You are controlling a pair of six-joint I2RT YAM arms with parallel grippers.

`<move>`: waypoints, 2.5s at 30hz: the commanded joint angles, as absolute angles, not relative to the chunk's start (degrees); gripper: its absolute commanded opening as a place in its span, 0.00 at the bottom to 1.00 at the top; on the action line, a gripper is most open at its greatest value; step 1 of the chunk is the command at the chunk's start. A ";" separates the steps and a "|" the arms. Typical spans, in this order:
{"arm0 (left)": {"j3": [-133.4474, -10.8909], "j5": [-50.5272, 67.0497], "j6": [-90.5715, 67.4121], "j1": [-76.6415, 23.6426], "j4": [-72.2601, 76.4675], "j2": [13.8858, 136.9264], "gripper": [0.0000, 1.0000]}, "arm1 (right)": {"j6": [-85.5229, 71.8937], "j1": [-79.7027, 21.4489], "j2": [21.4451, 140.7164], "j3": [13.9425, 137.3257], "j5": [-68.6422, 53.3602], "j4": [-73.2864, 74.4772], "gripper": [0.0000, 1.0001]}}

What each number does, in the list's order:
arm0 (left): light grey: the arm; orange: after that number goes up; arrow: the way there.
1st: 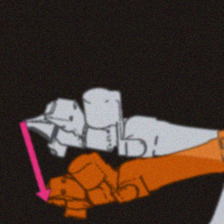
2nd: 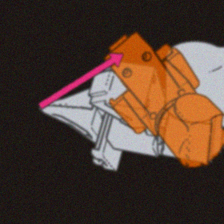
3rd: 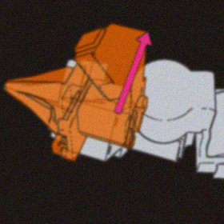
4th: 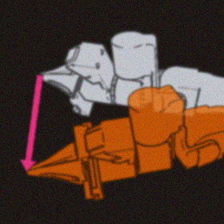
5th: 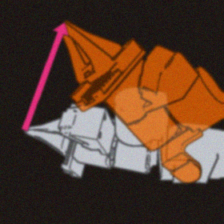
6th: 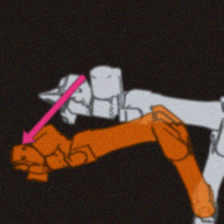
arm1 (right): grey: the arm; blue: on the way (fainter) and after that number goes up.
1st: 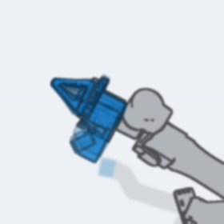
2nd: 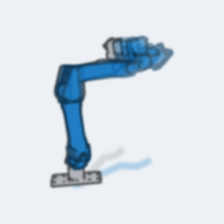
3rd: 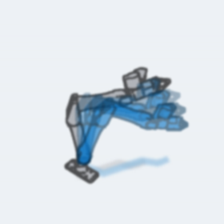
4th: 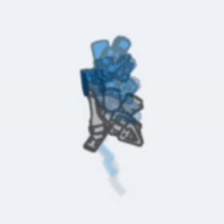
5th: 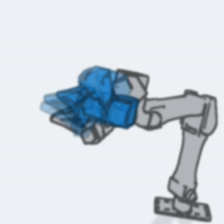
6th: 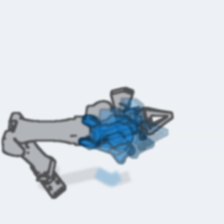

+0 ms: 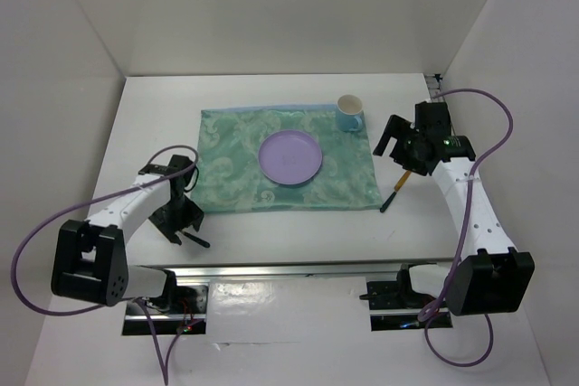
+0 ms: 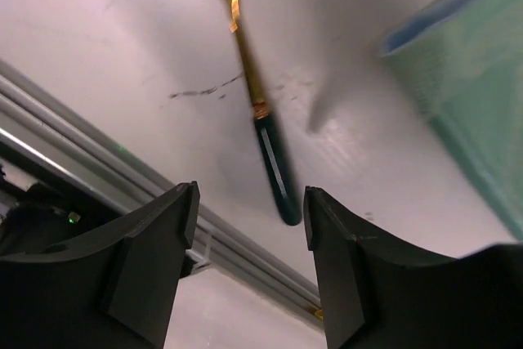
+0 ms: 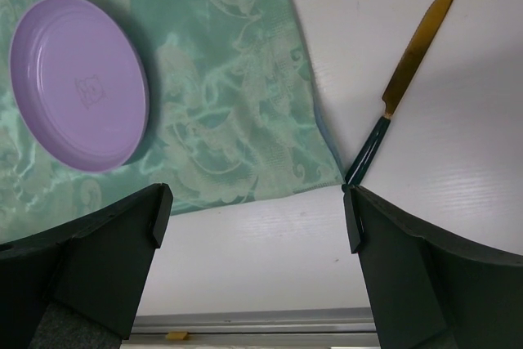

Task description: Set the dinner table for one person

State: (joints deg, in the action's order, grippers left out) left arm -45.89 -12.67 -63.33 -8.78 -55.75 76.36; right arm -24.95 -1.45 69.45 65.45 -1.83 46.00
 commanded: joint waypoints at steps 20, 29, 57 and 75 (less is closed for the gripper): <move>-36.30 -9.40 -74.08 -9.40 -48.07 78.05 0.41 | -22.59 -1.14 67.94 65.57 -3.52 44.56 1.00; -51.84 -19.95 -63.76 -10.02 -51.79 59.24 0.00 | -22.59 -1.14 67.94 65.57 -4.04 43.95 1.00; -88.94 -7.73 -26.02 -17.23 -44.56 114.25 0.00 | -33.93 5.10 72.85 54.14 1.32 47.55 0.94; -89.91 -7.83 -27.16 -17.23 -45.88 116.37 0.51 | -36.56 6.77 85.78 50.80 -0.26 37.80 0.60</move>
State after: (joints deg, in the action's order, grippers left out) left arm -87.20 -7.66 -27.07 -17.04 -45.12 116.36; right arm -35.57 6.42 85.10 51.44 -0.05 41.30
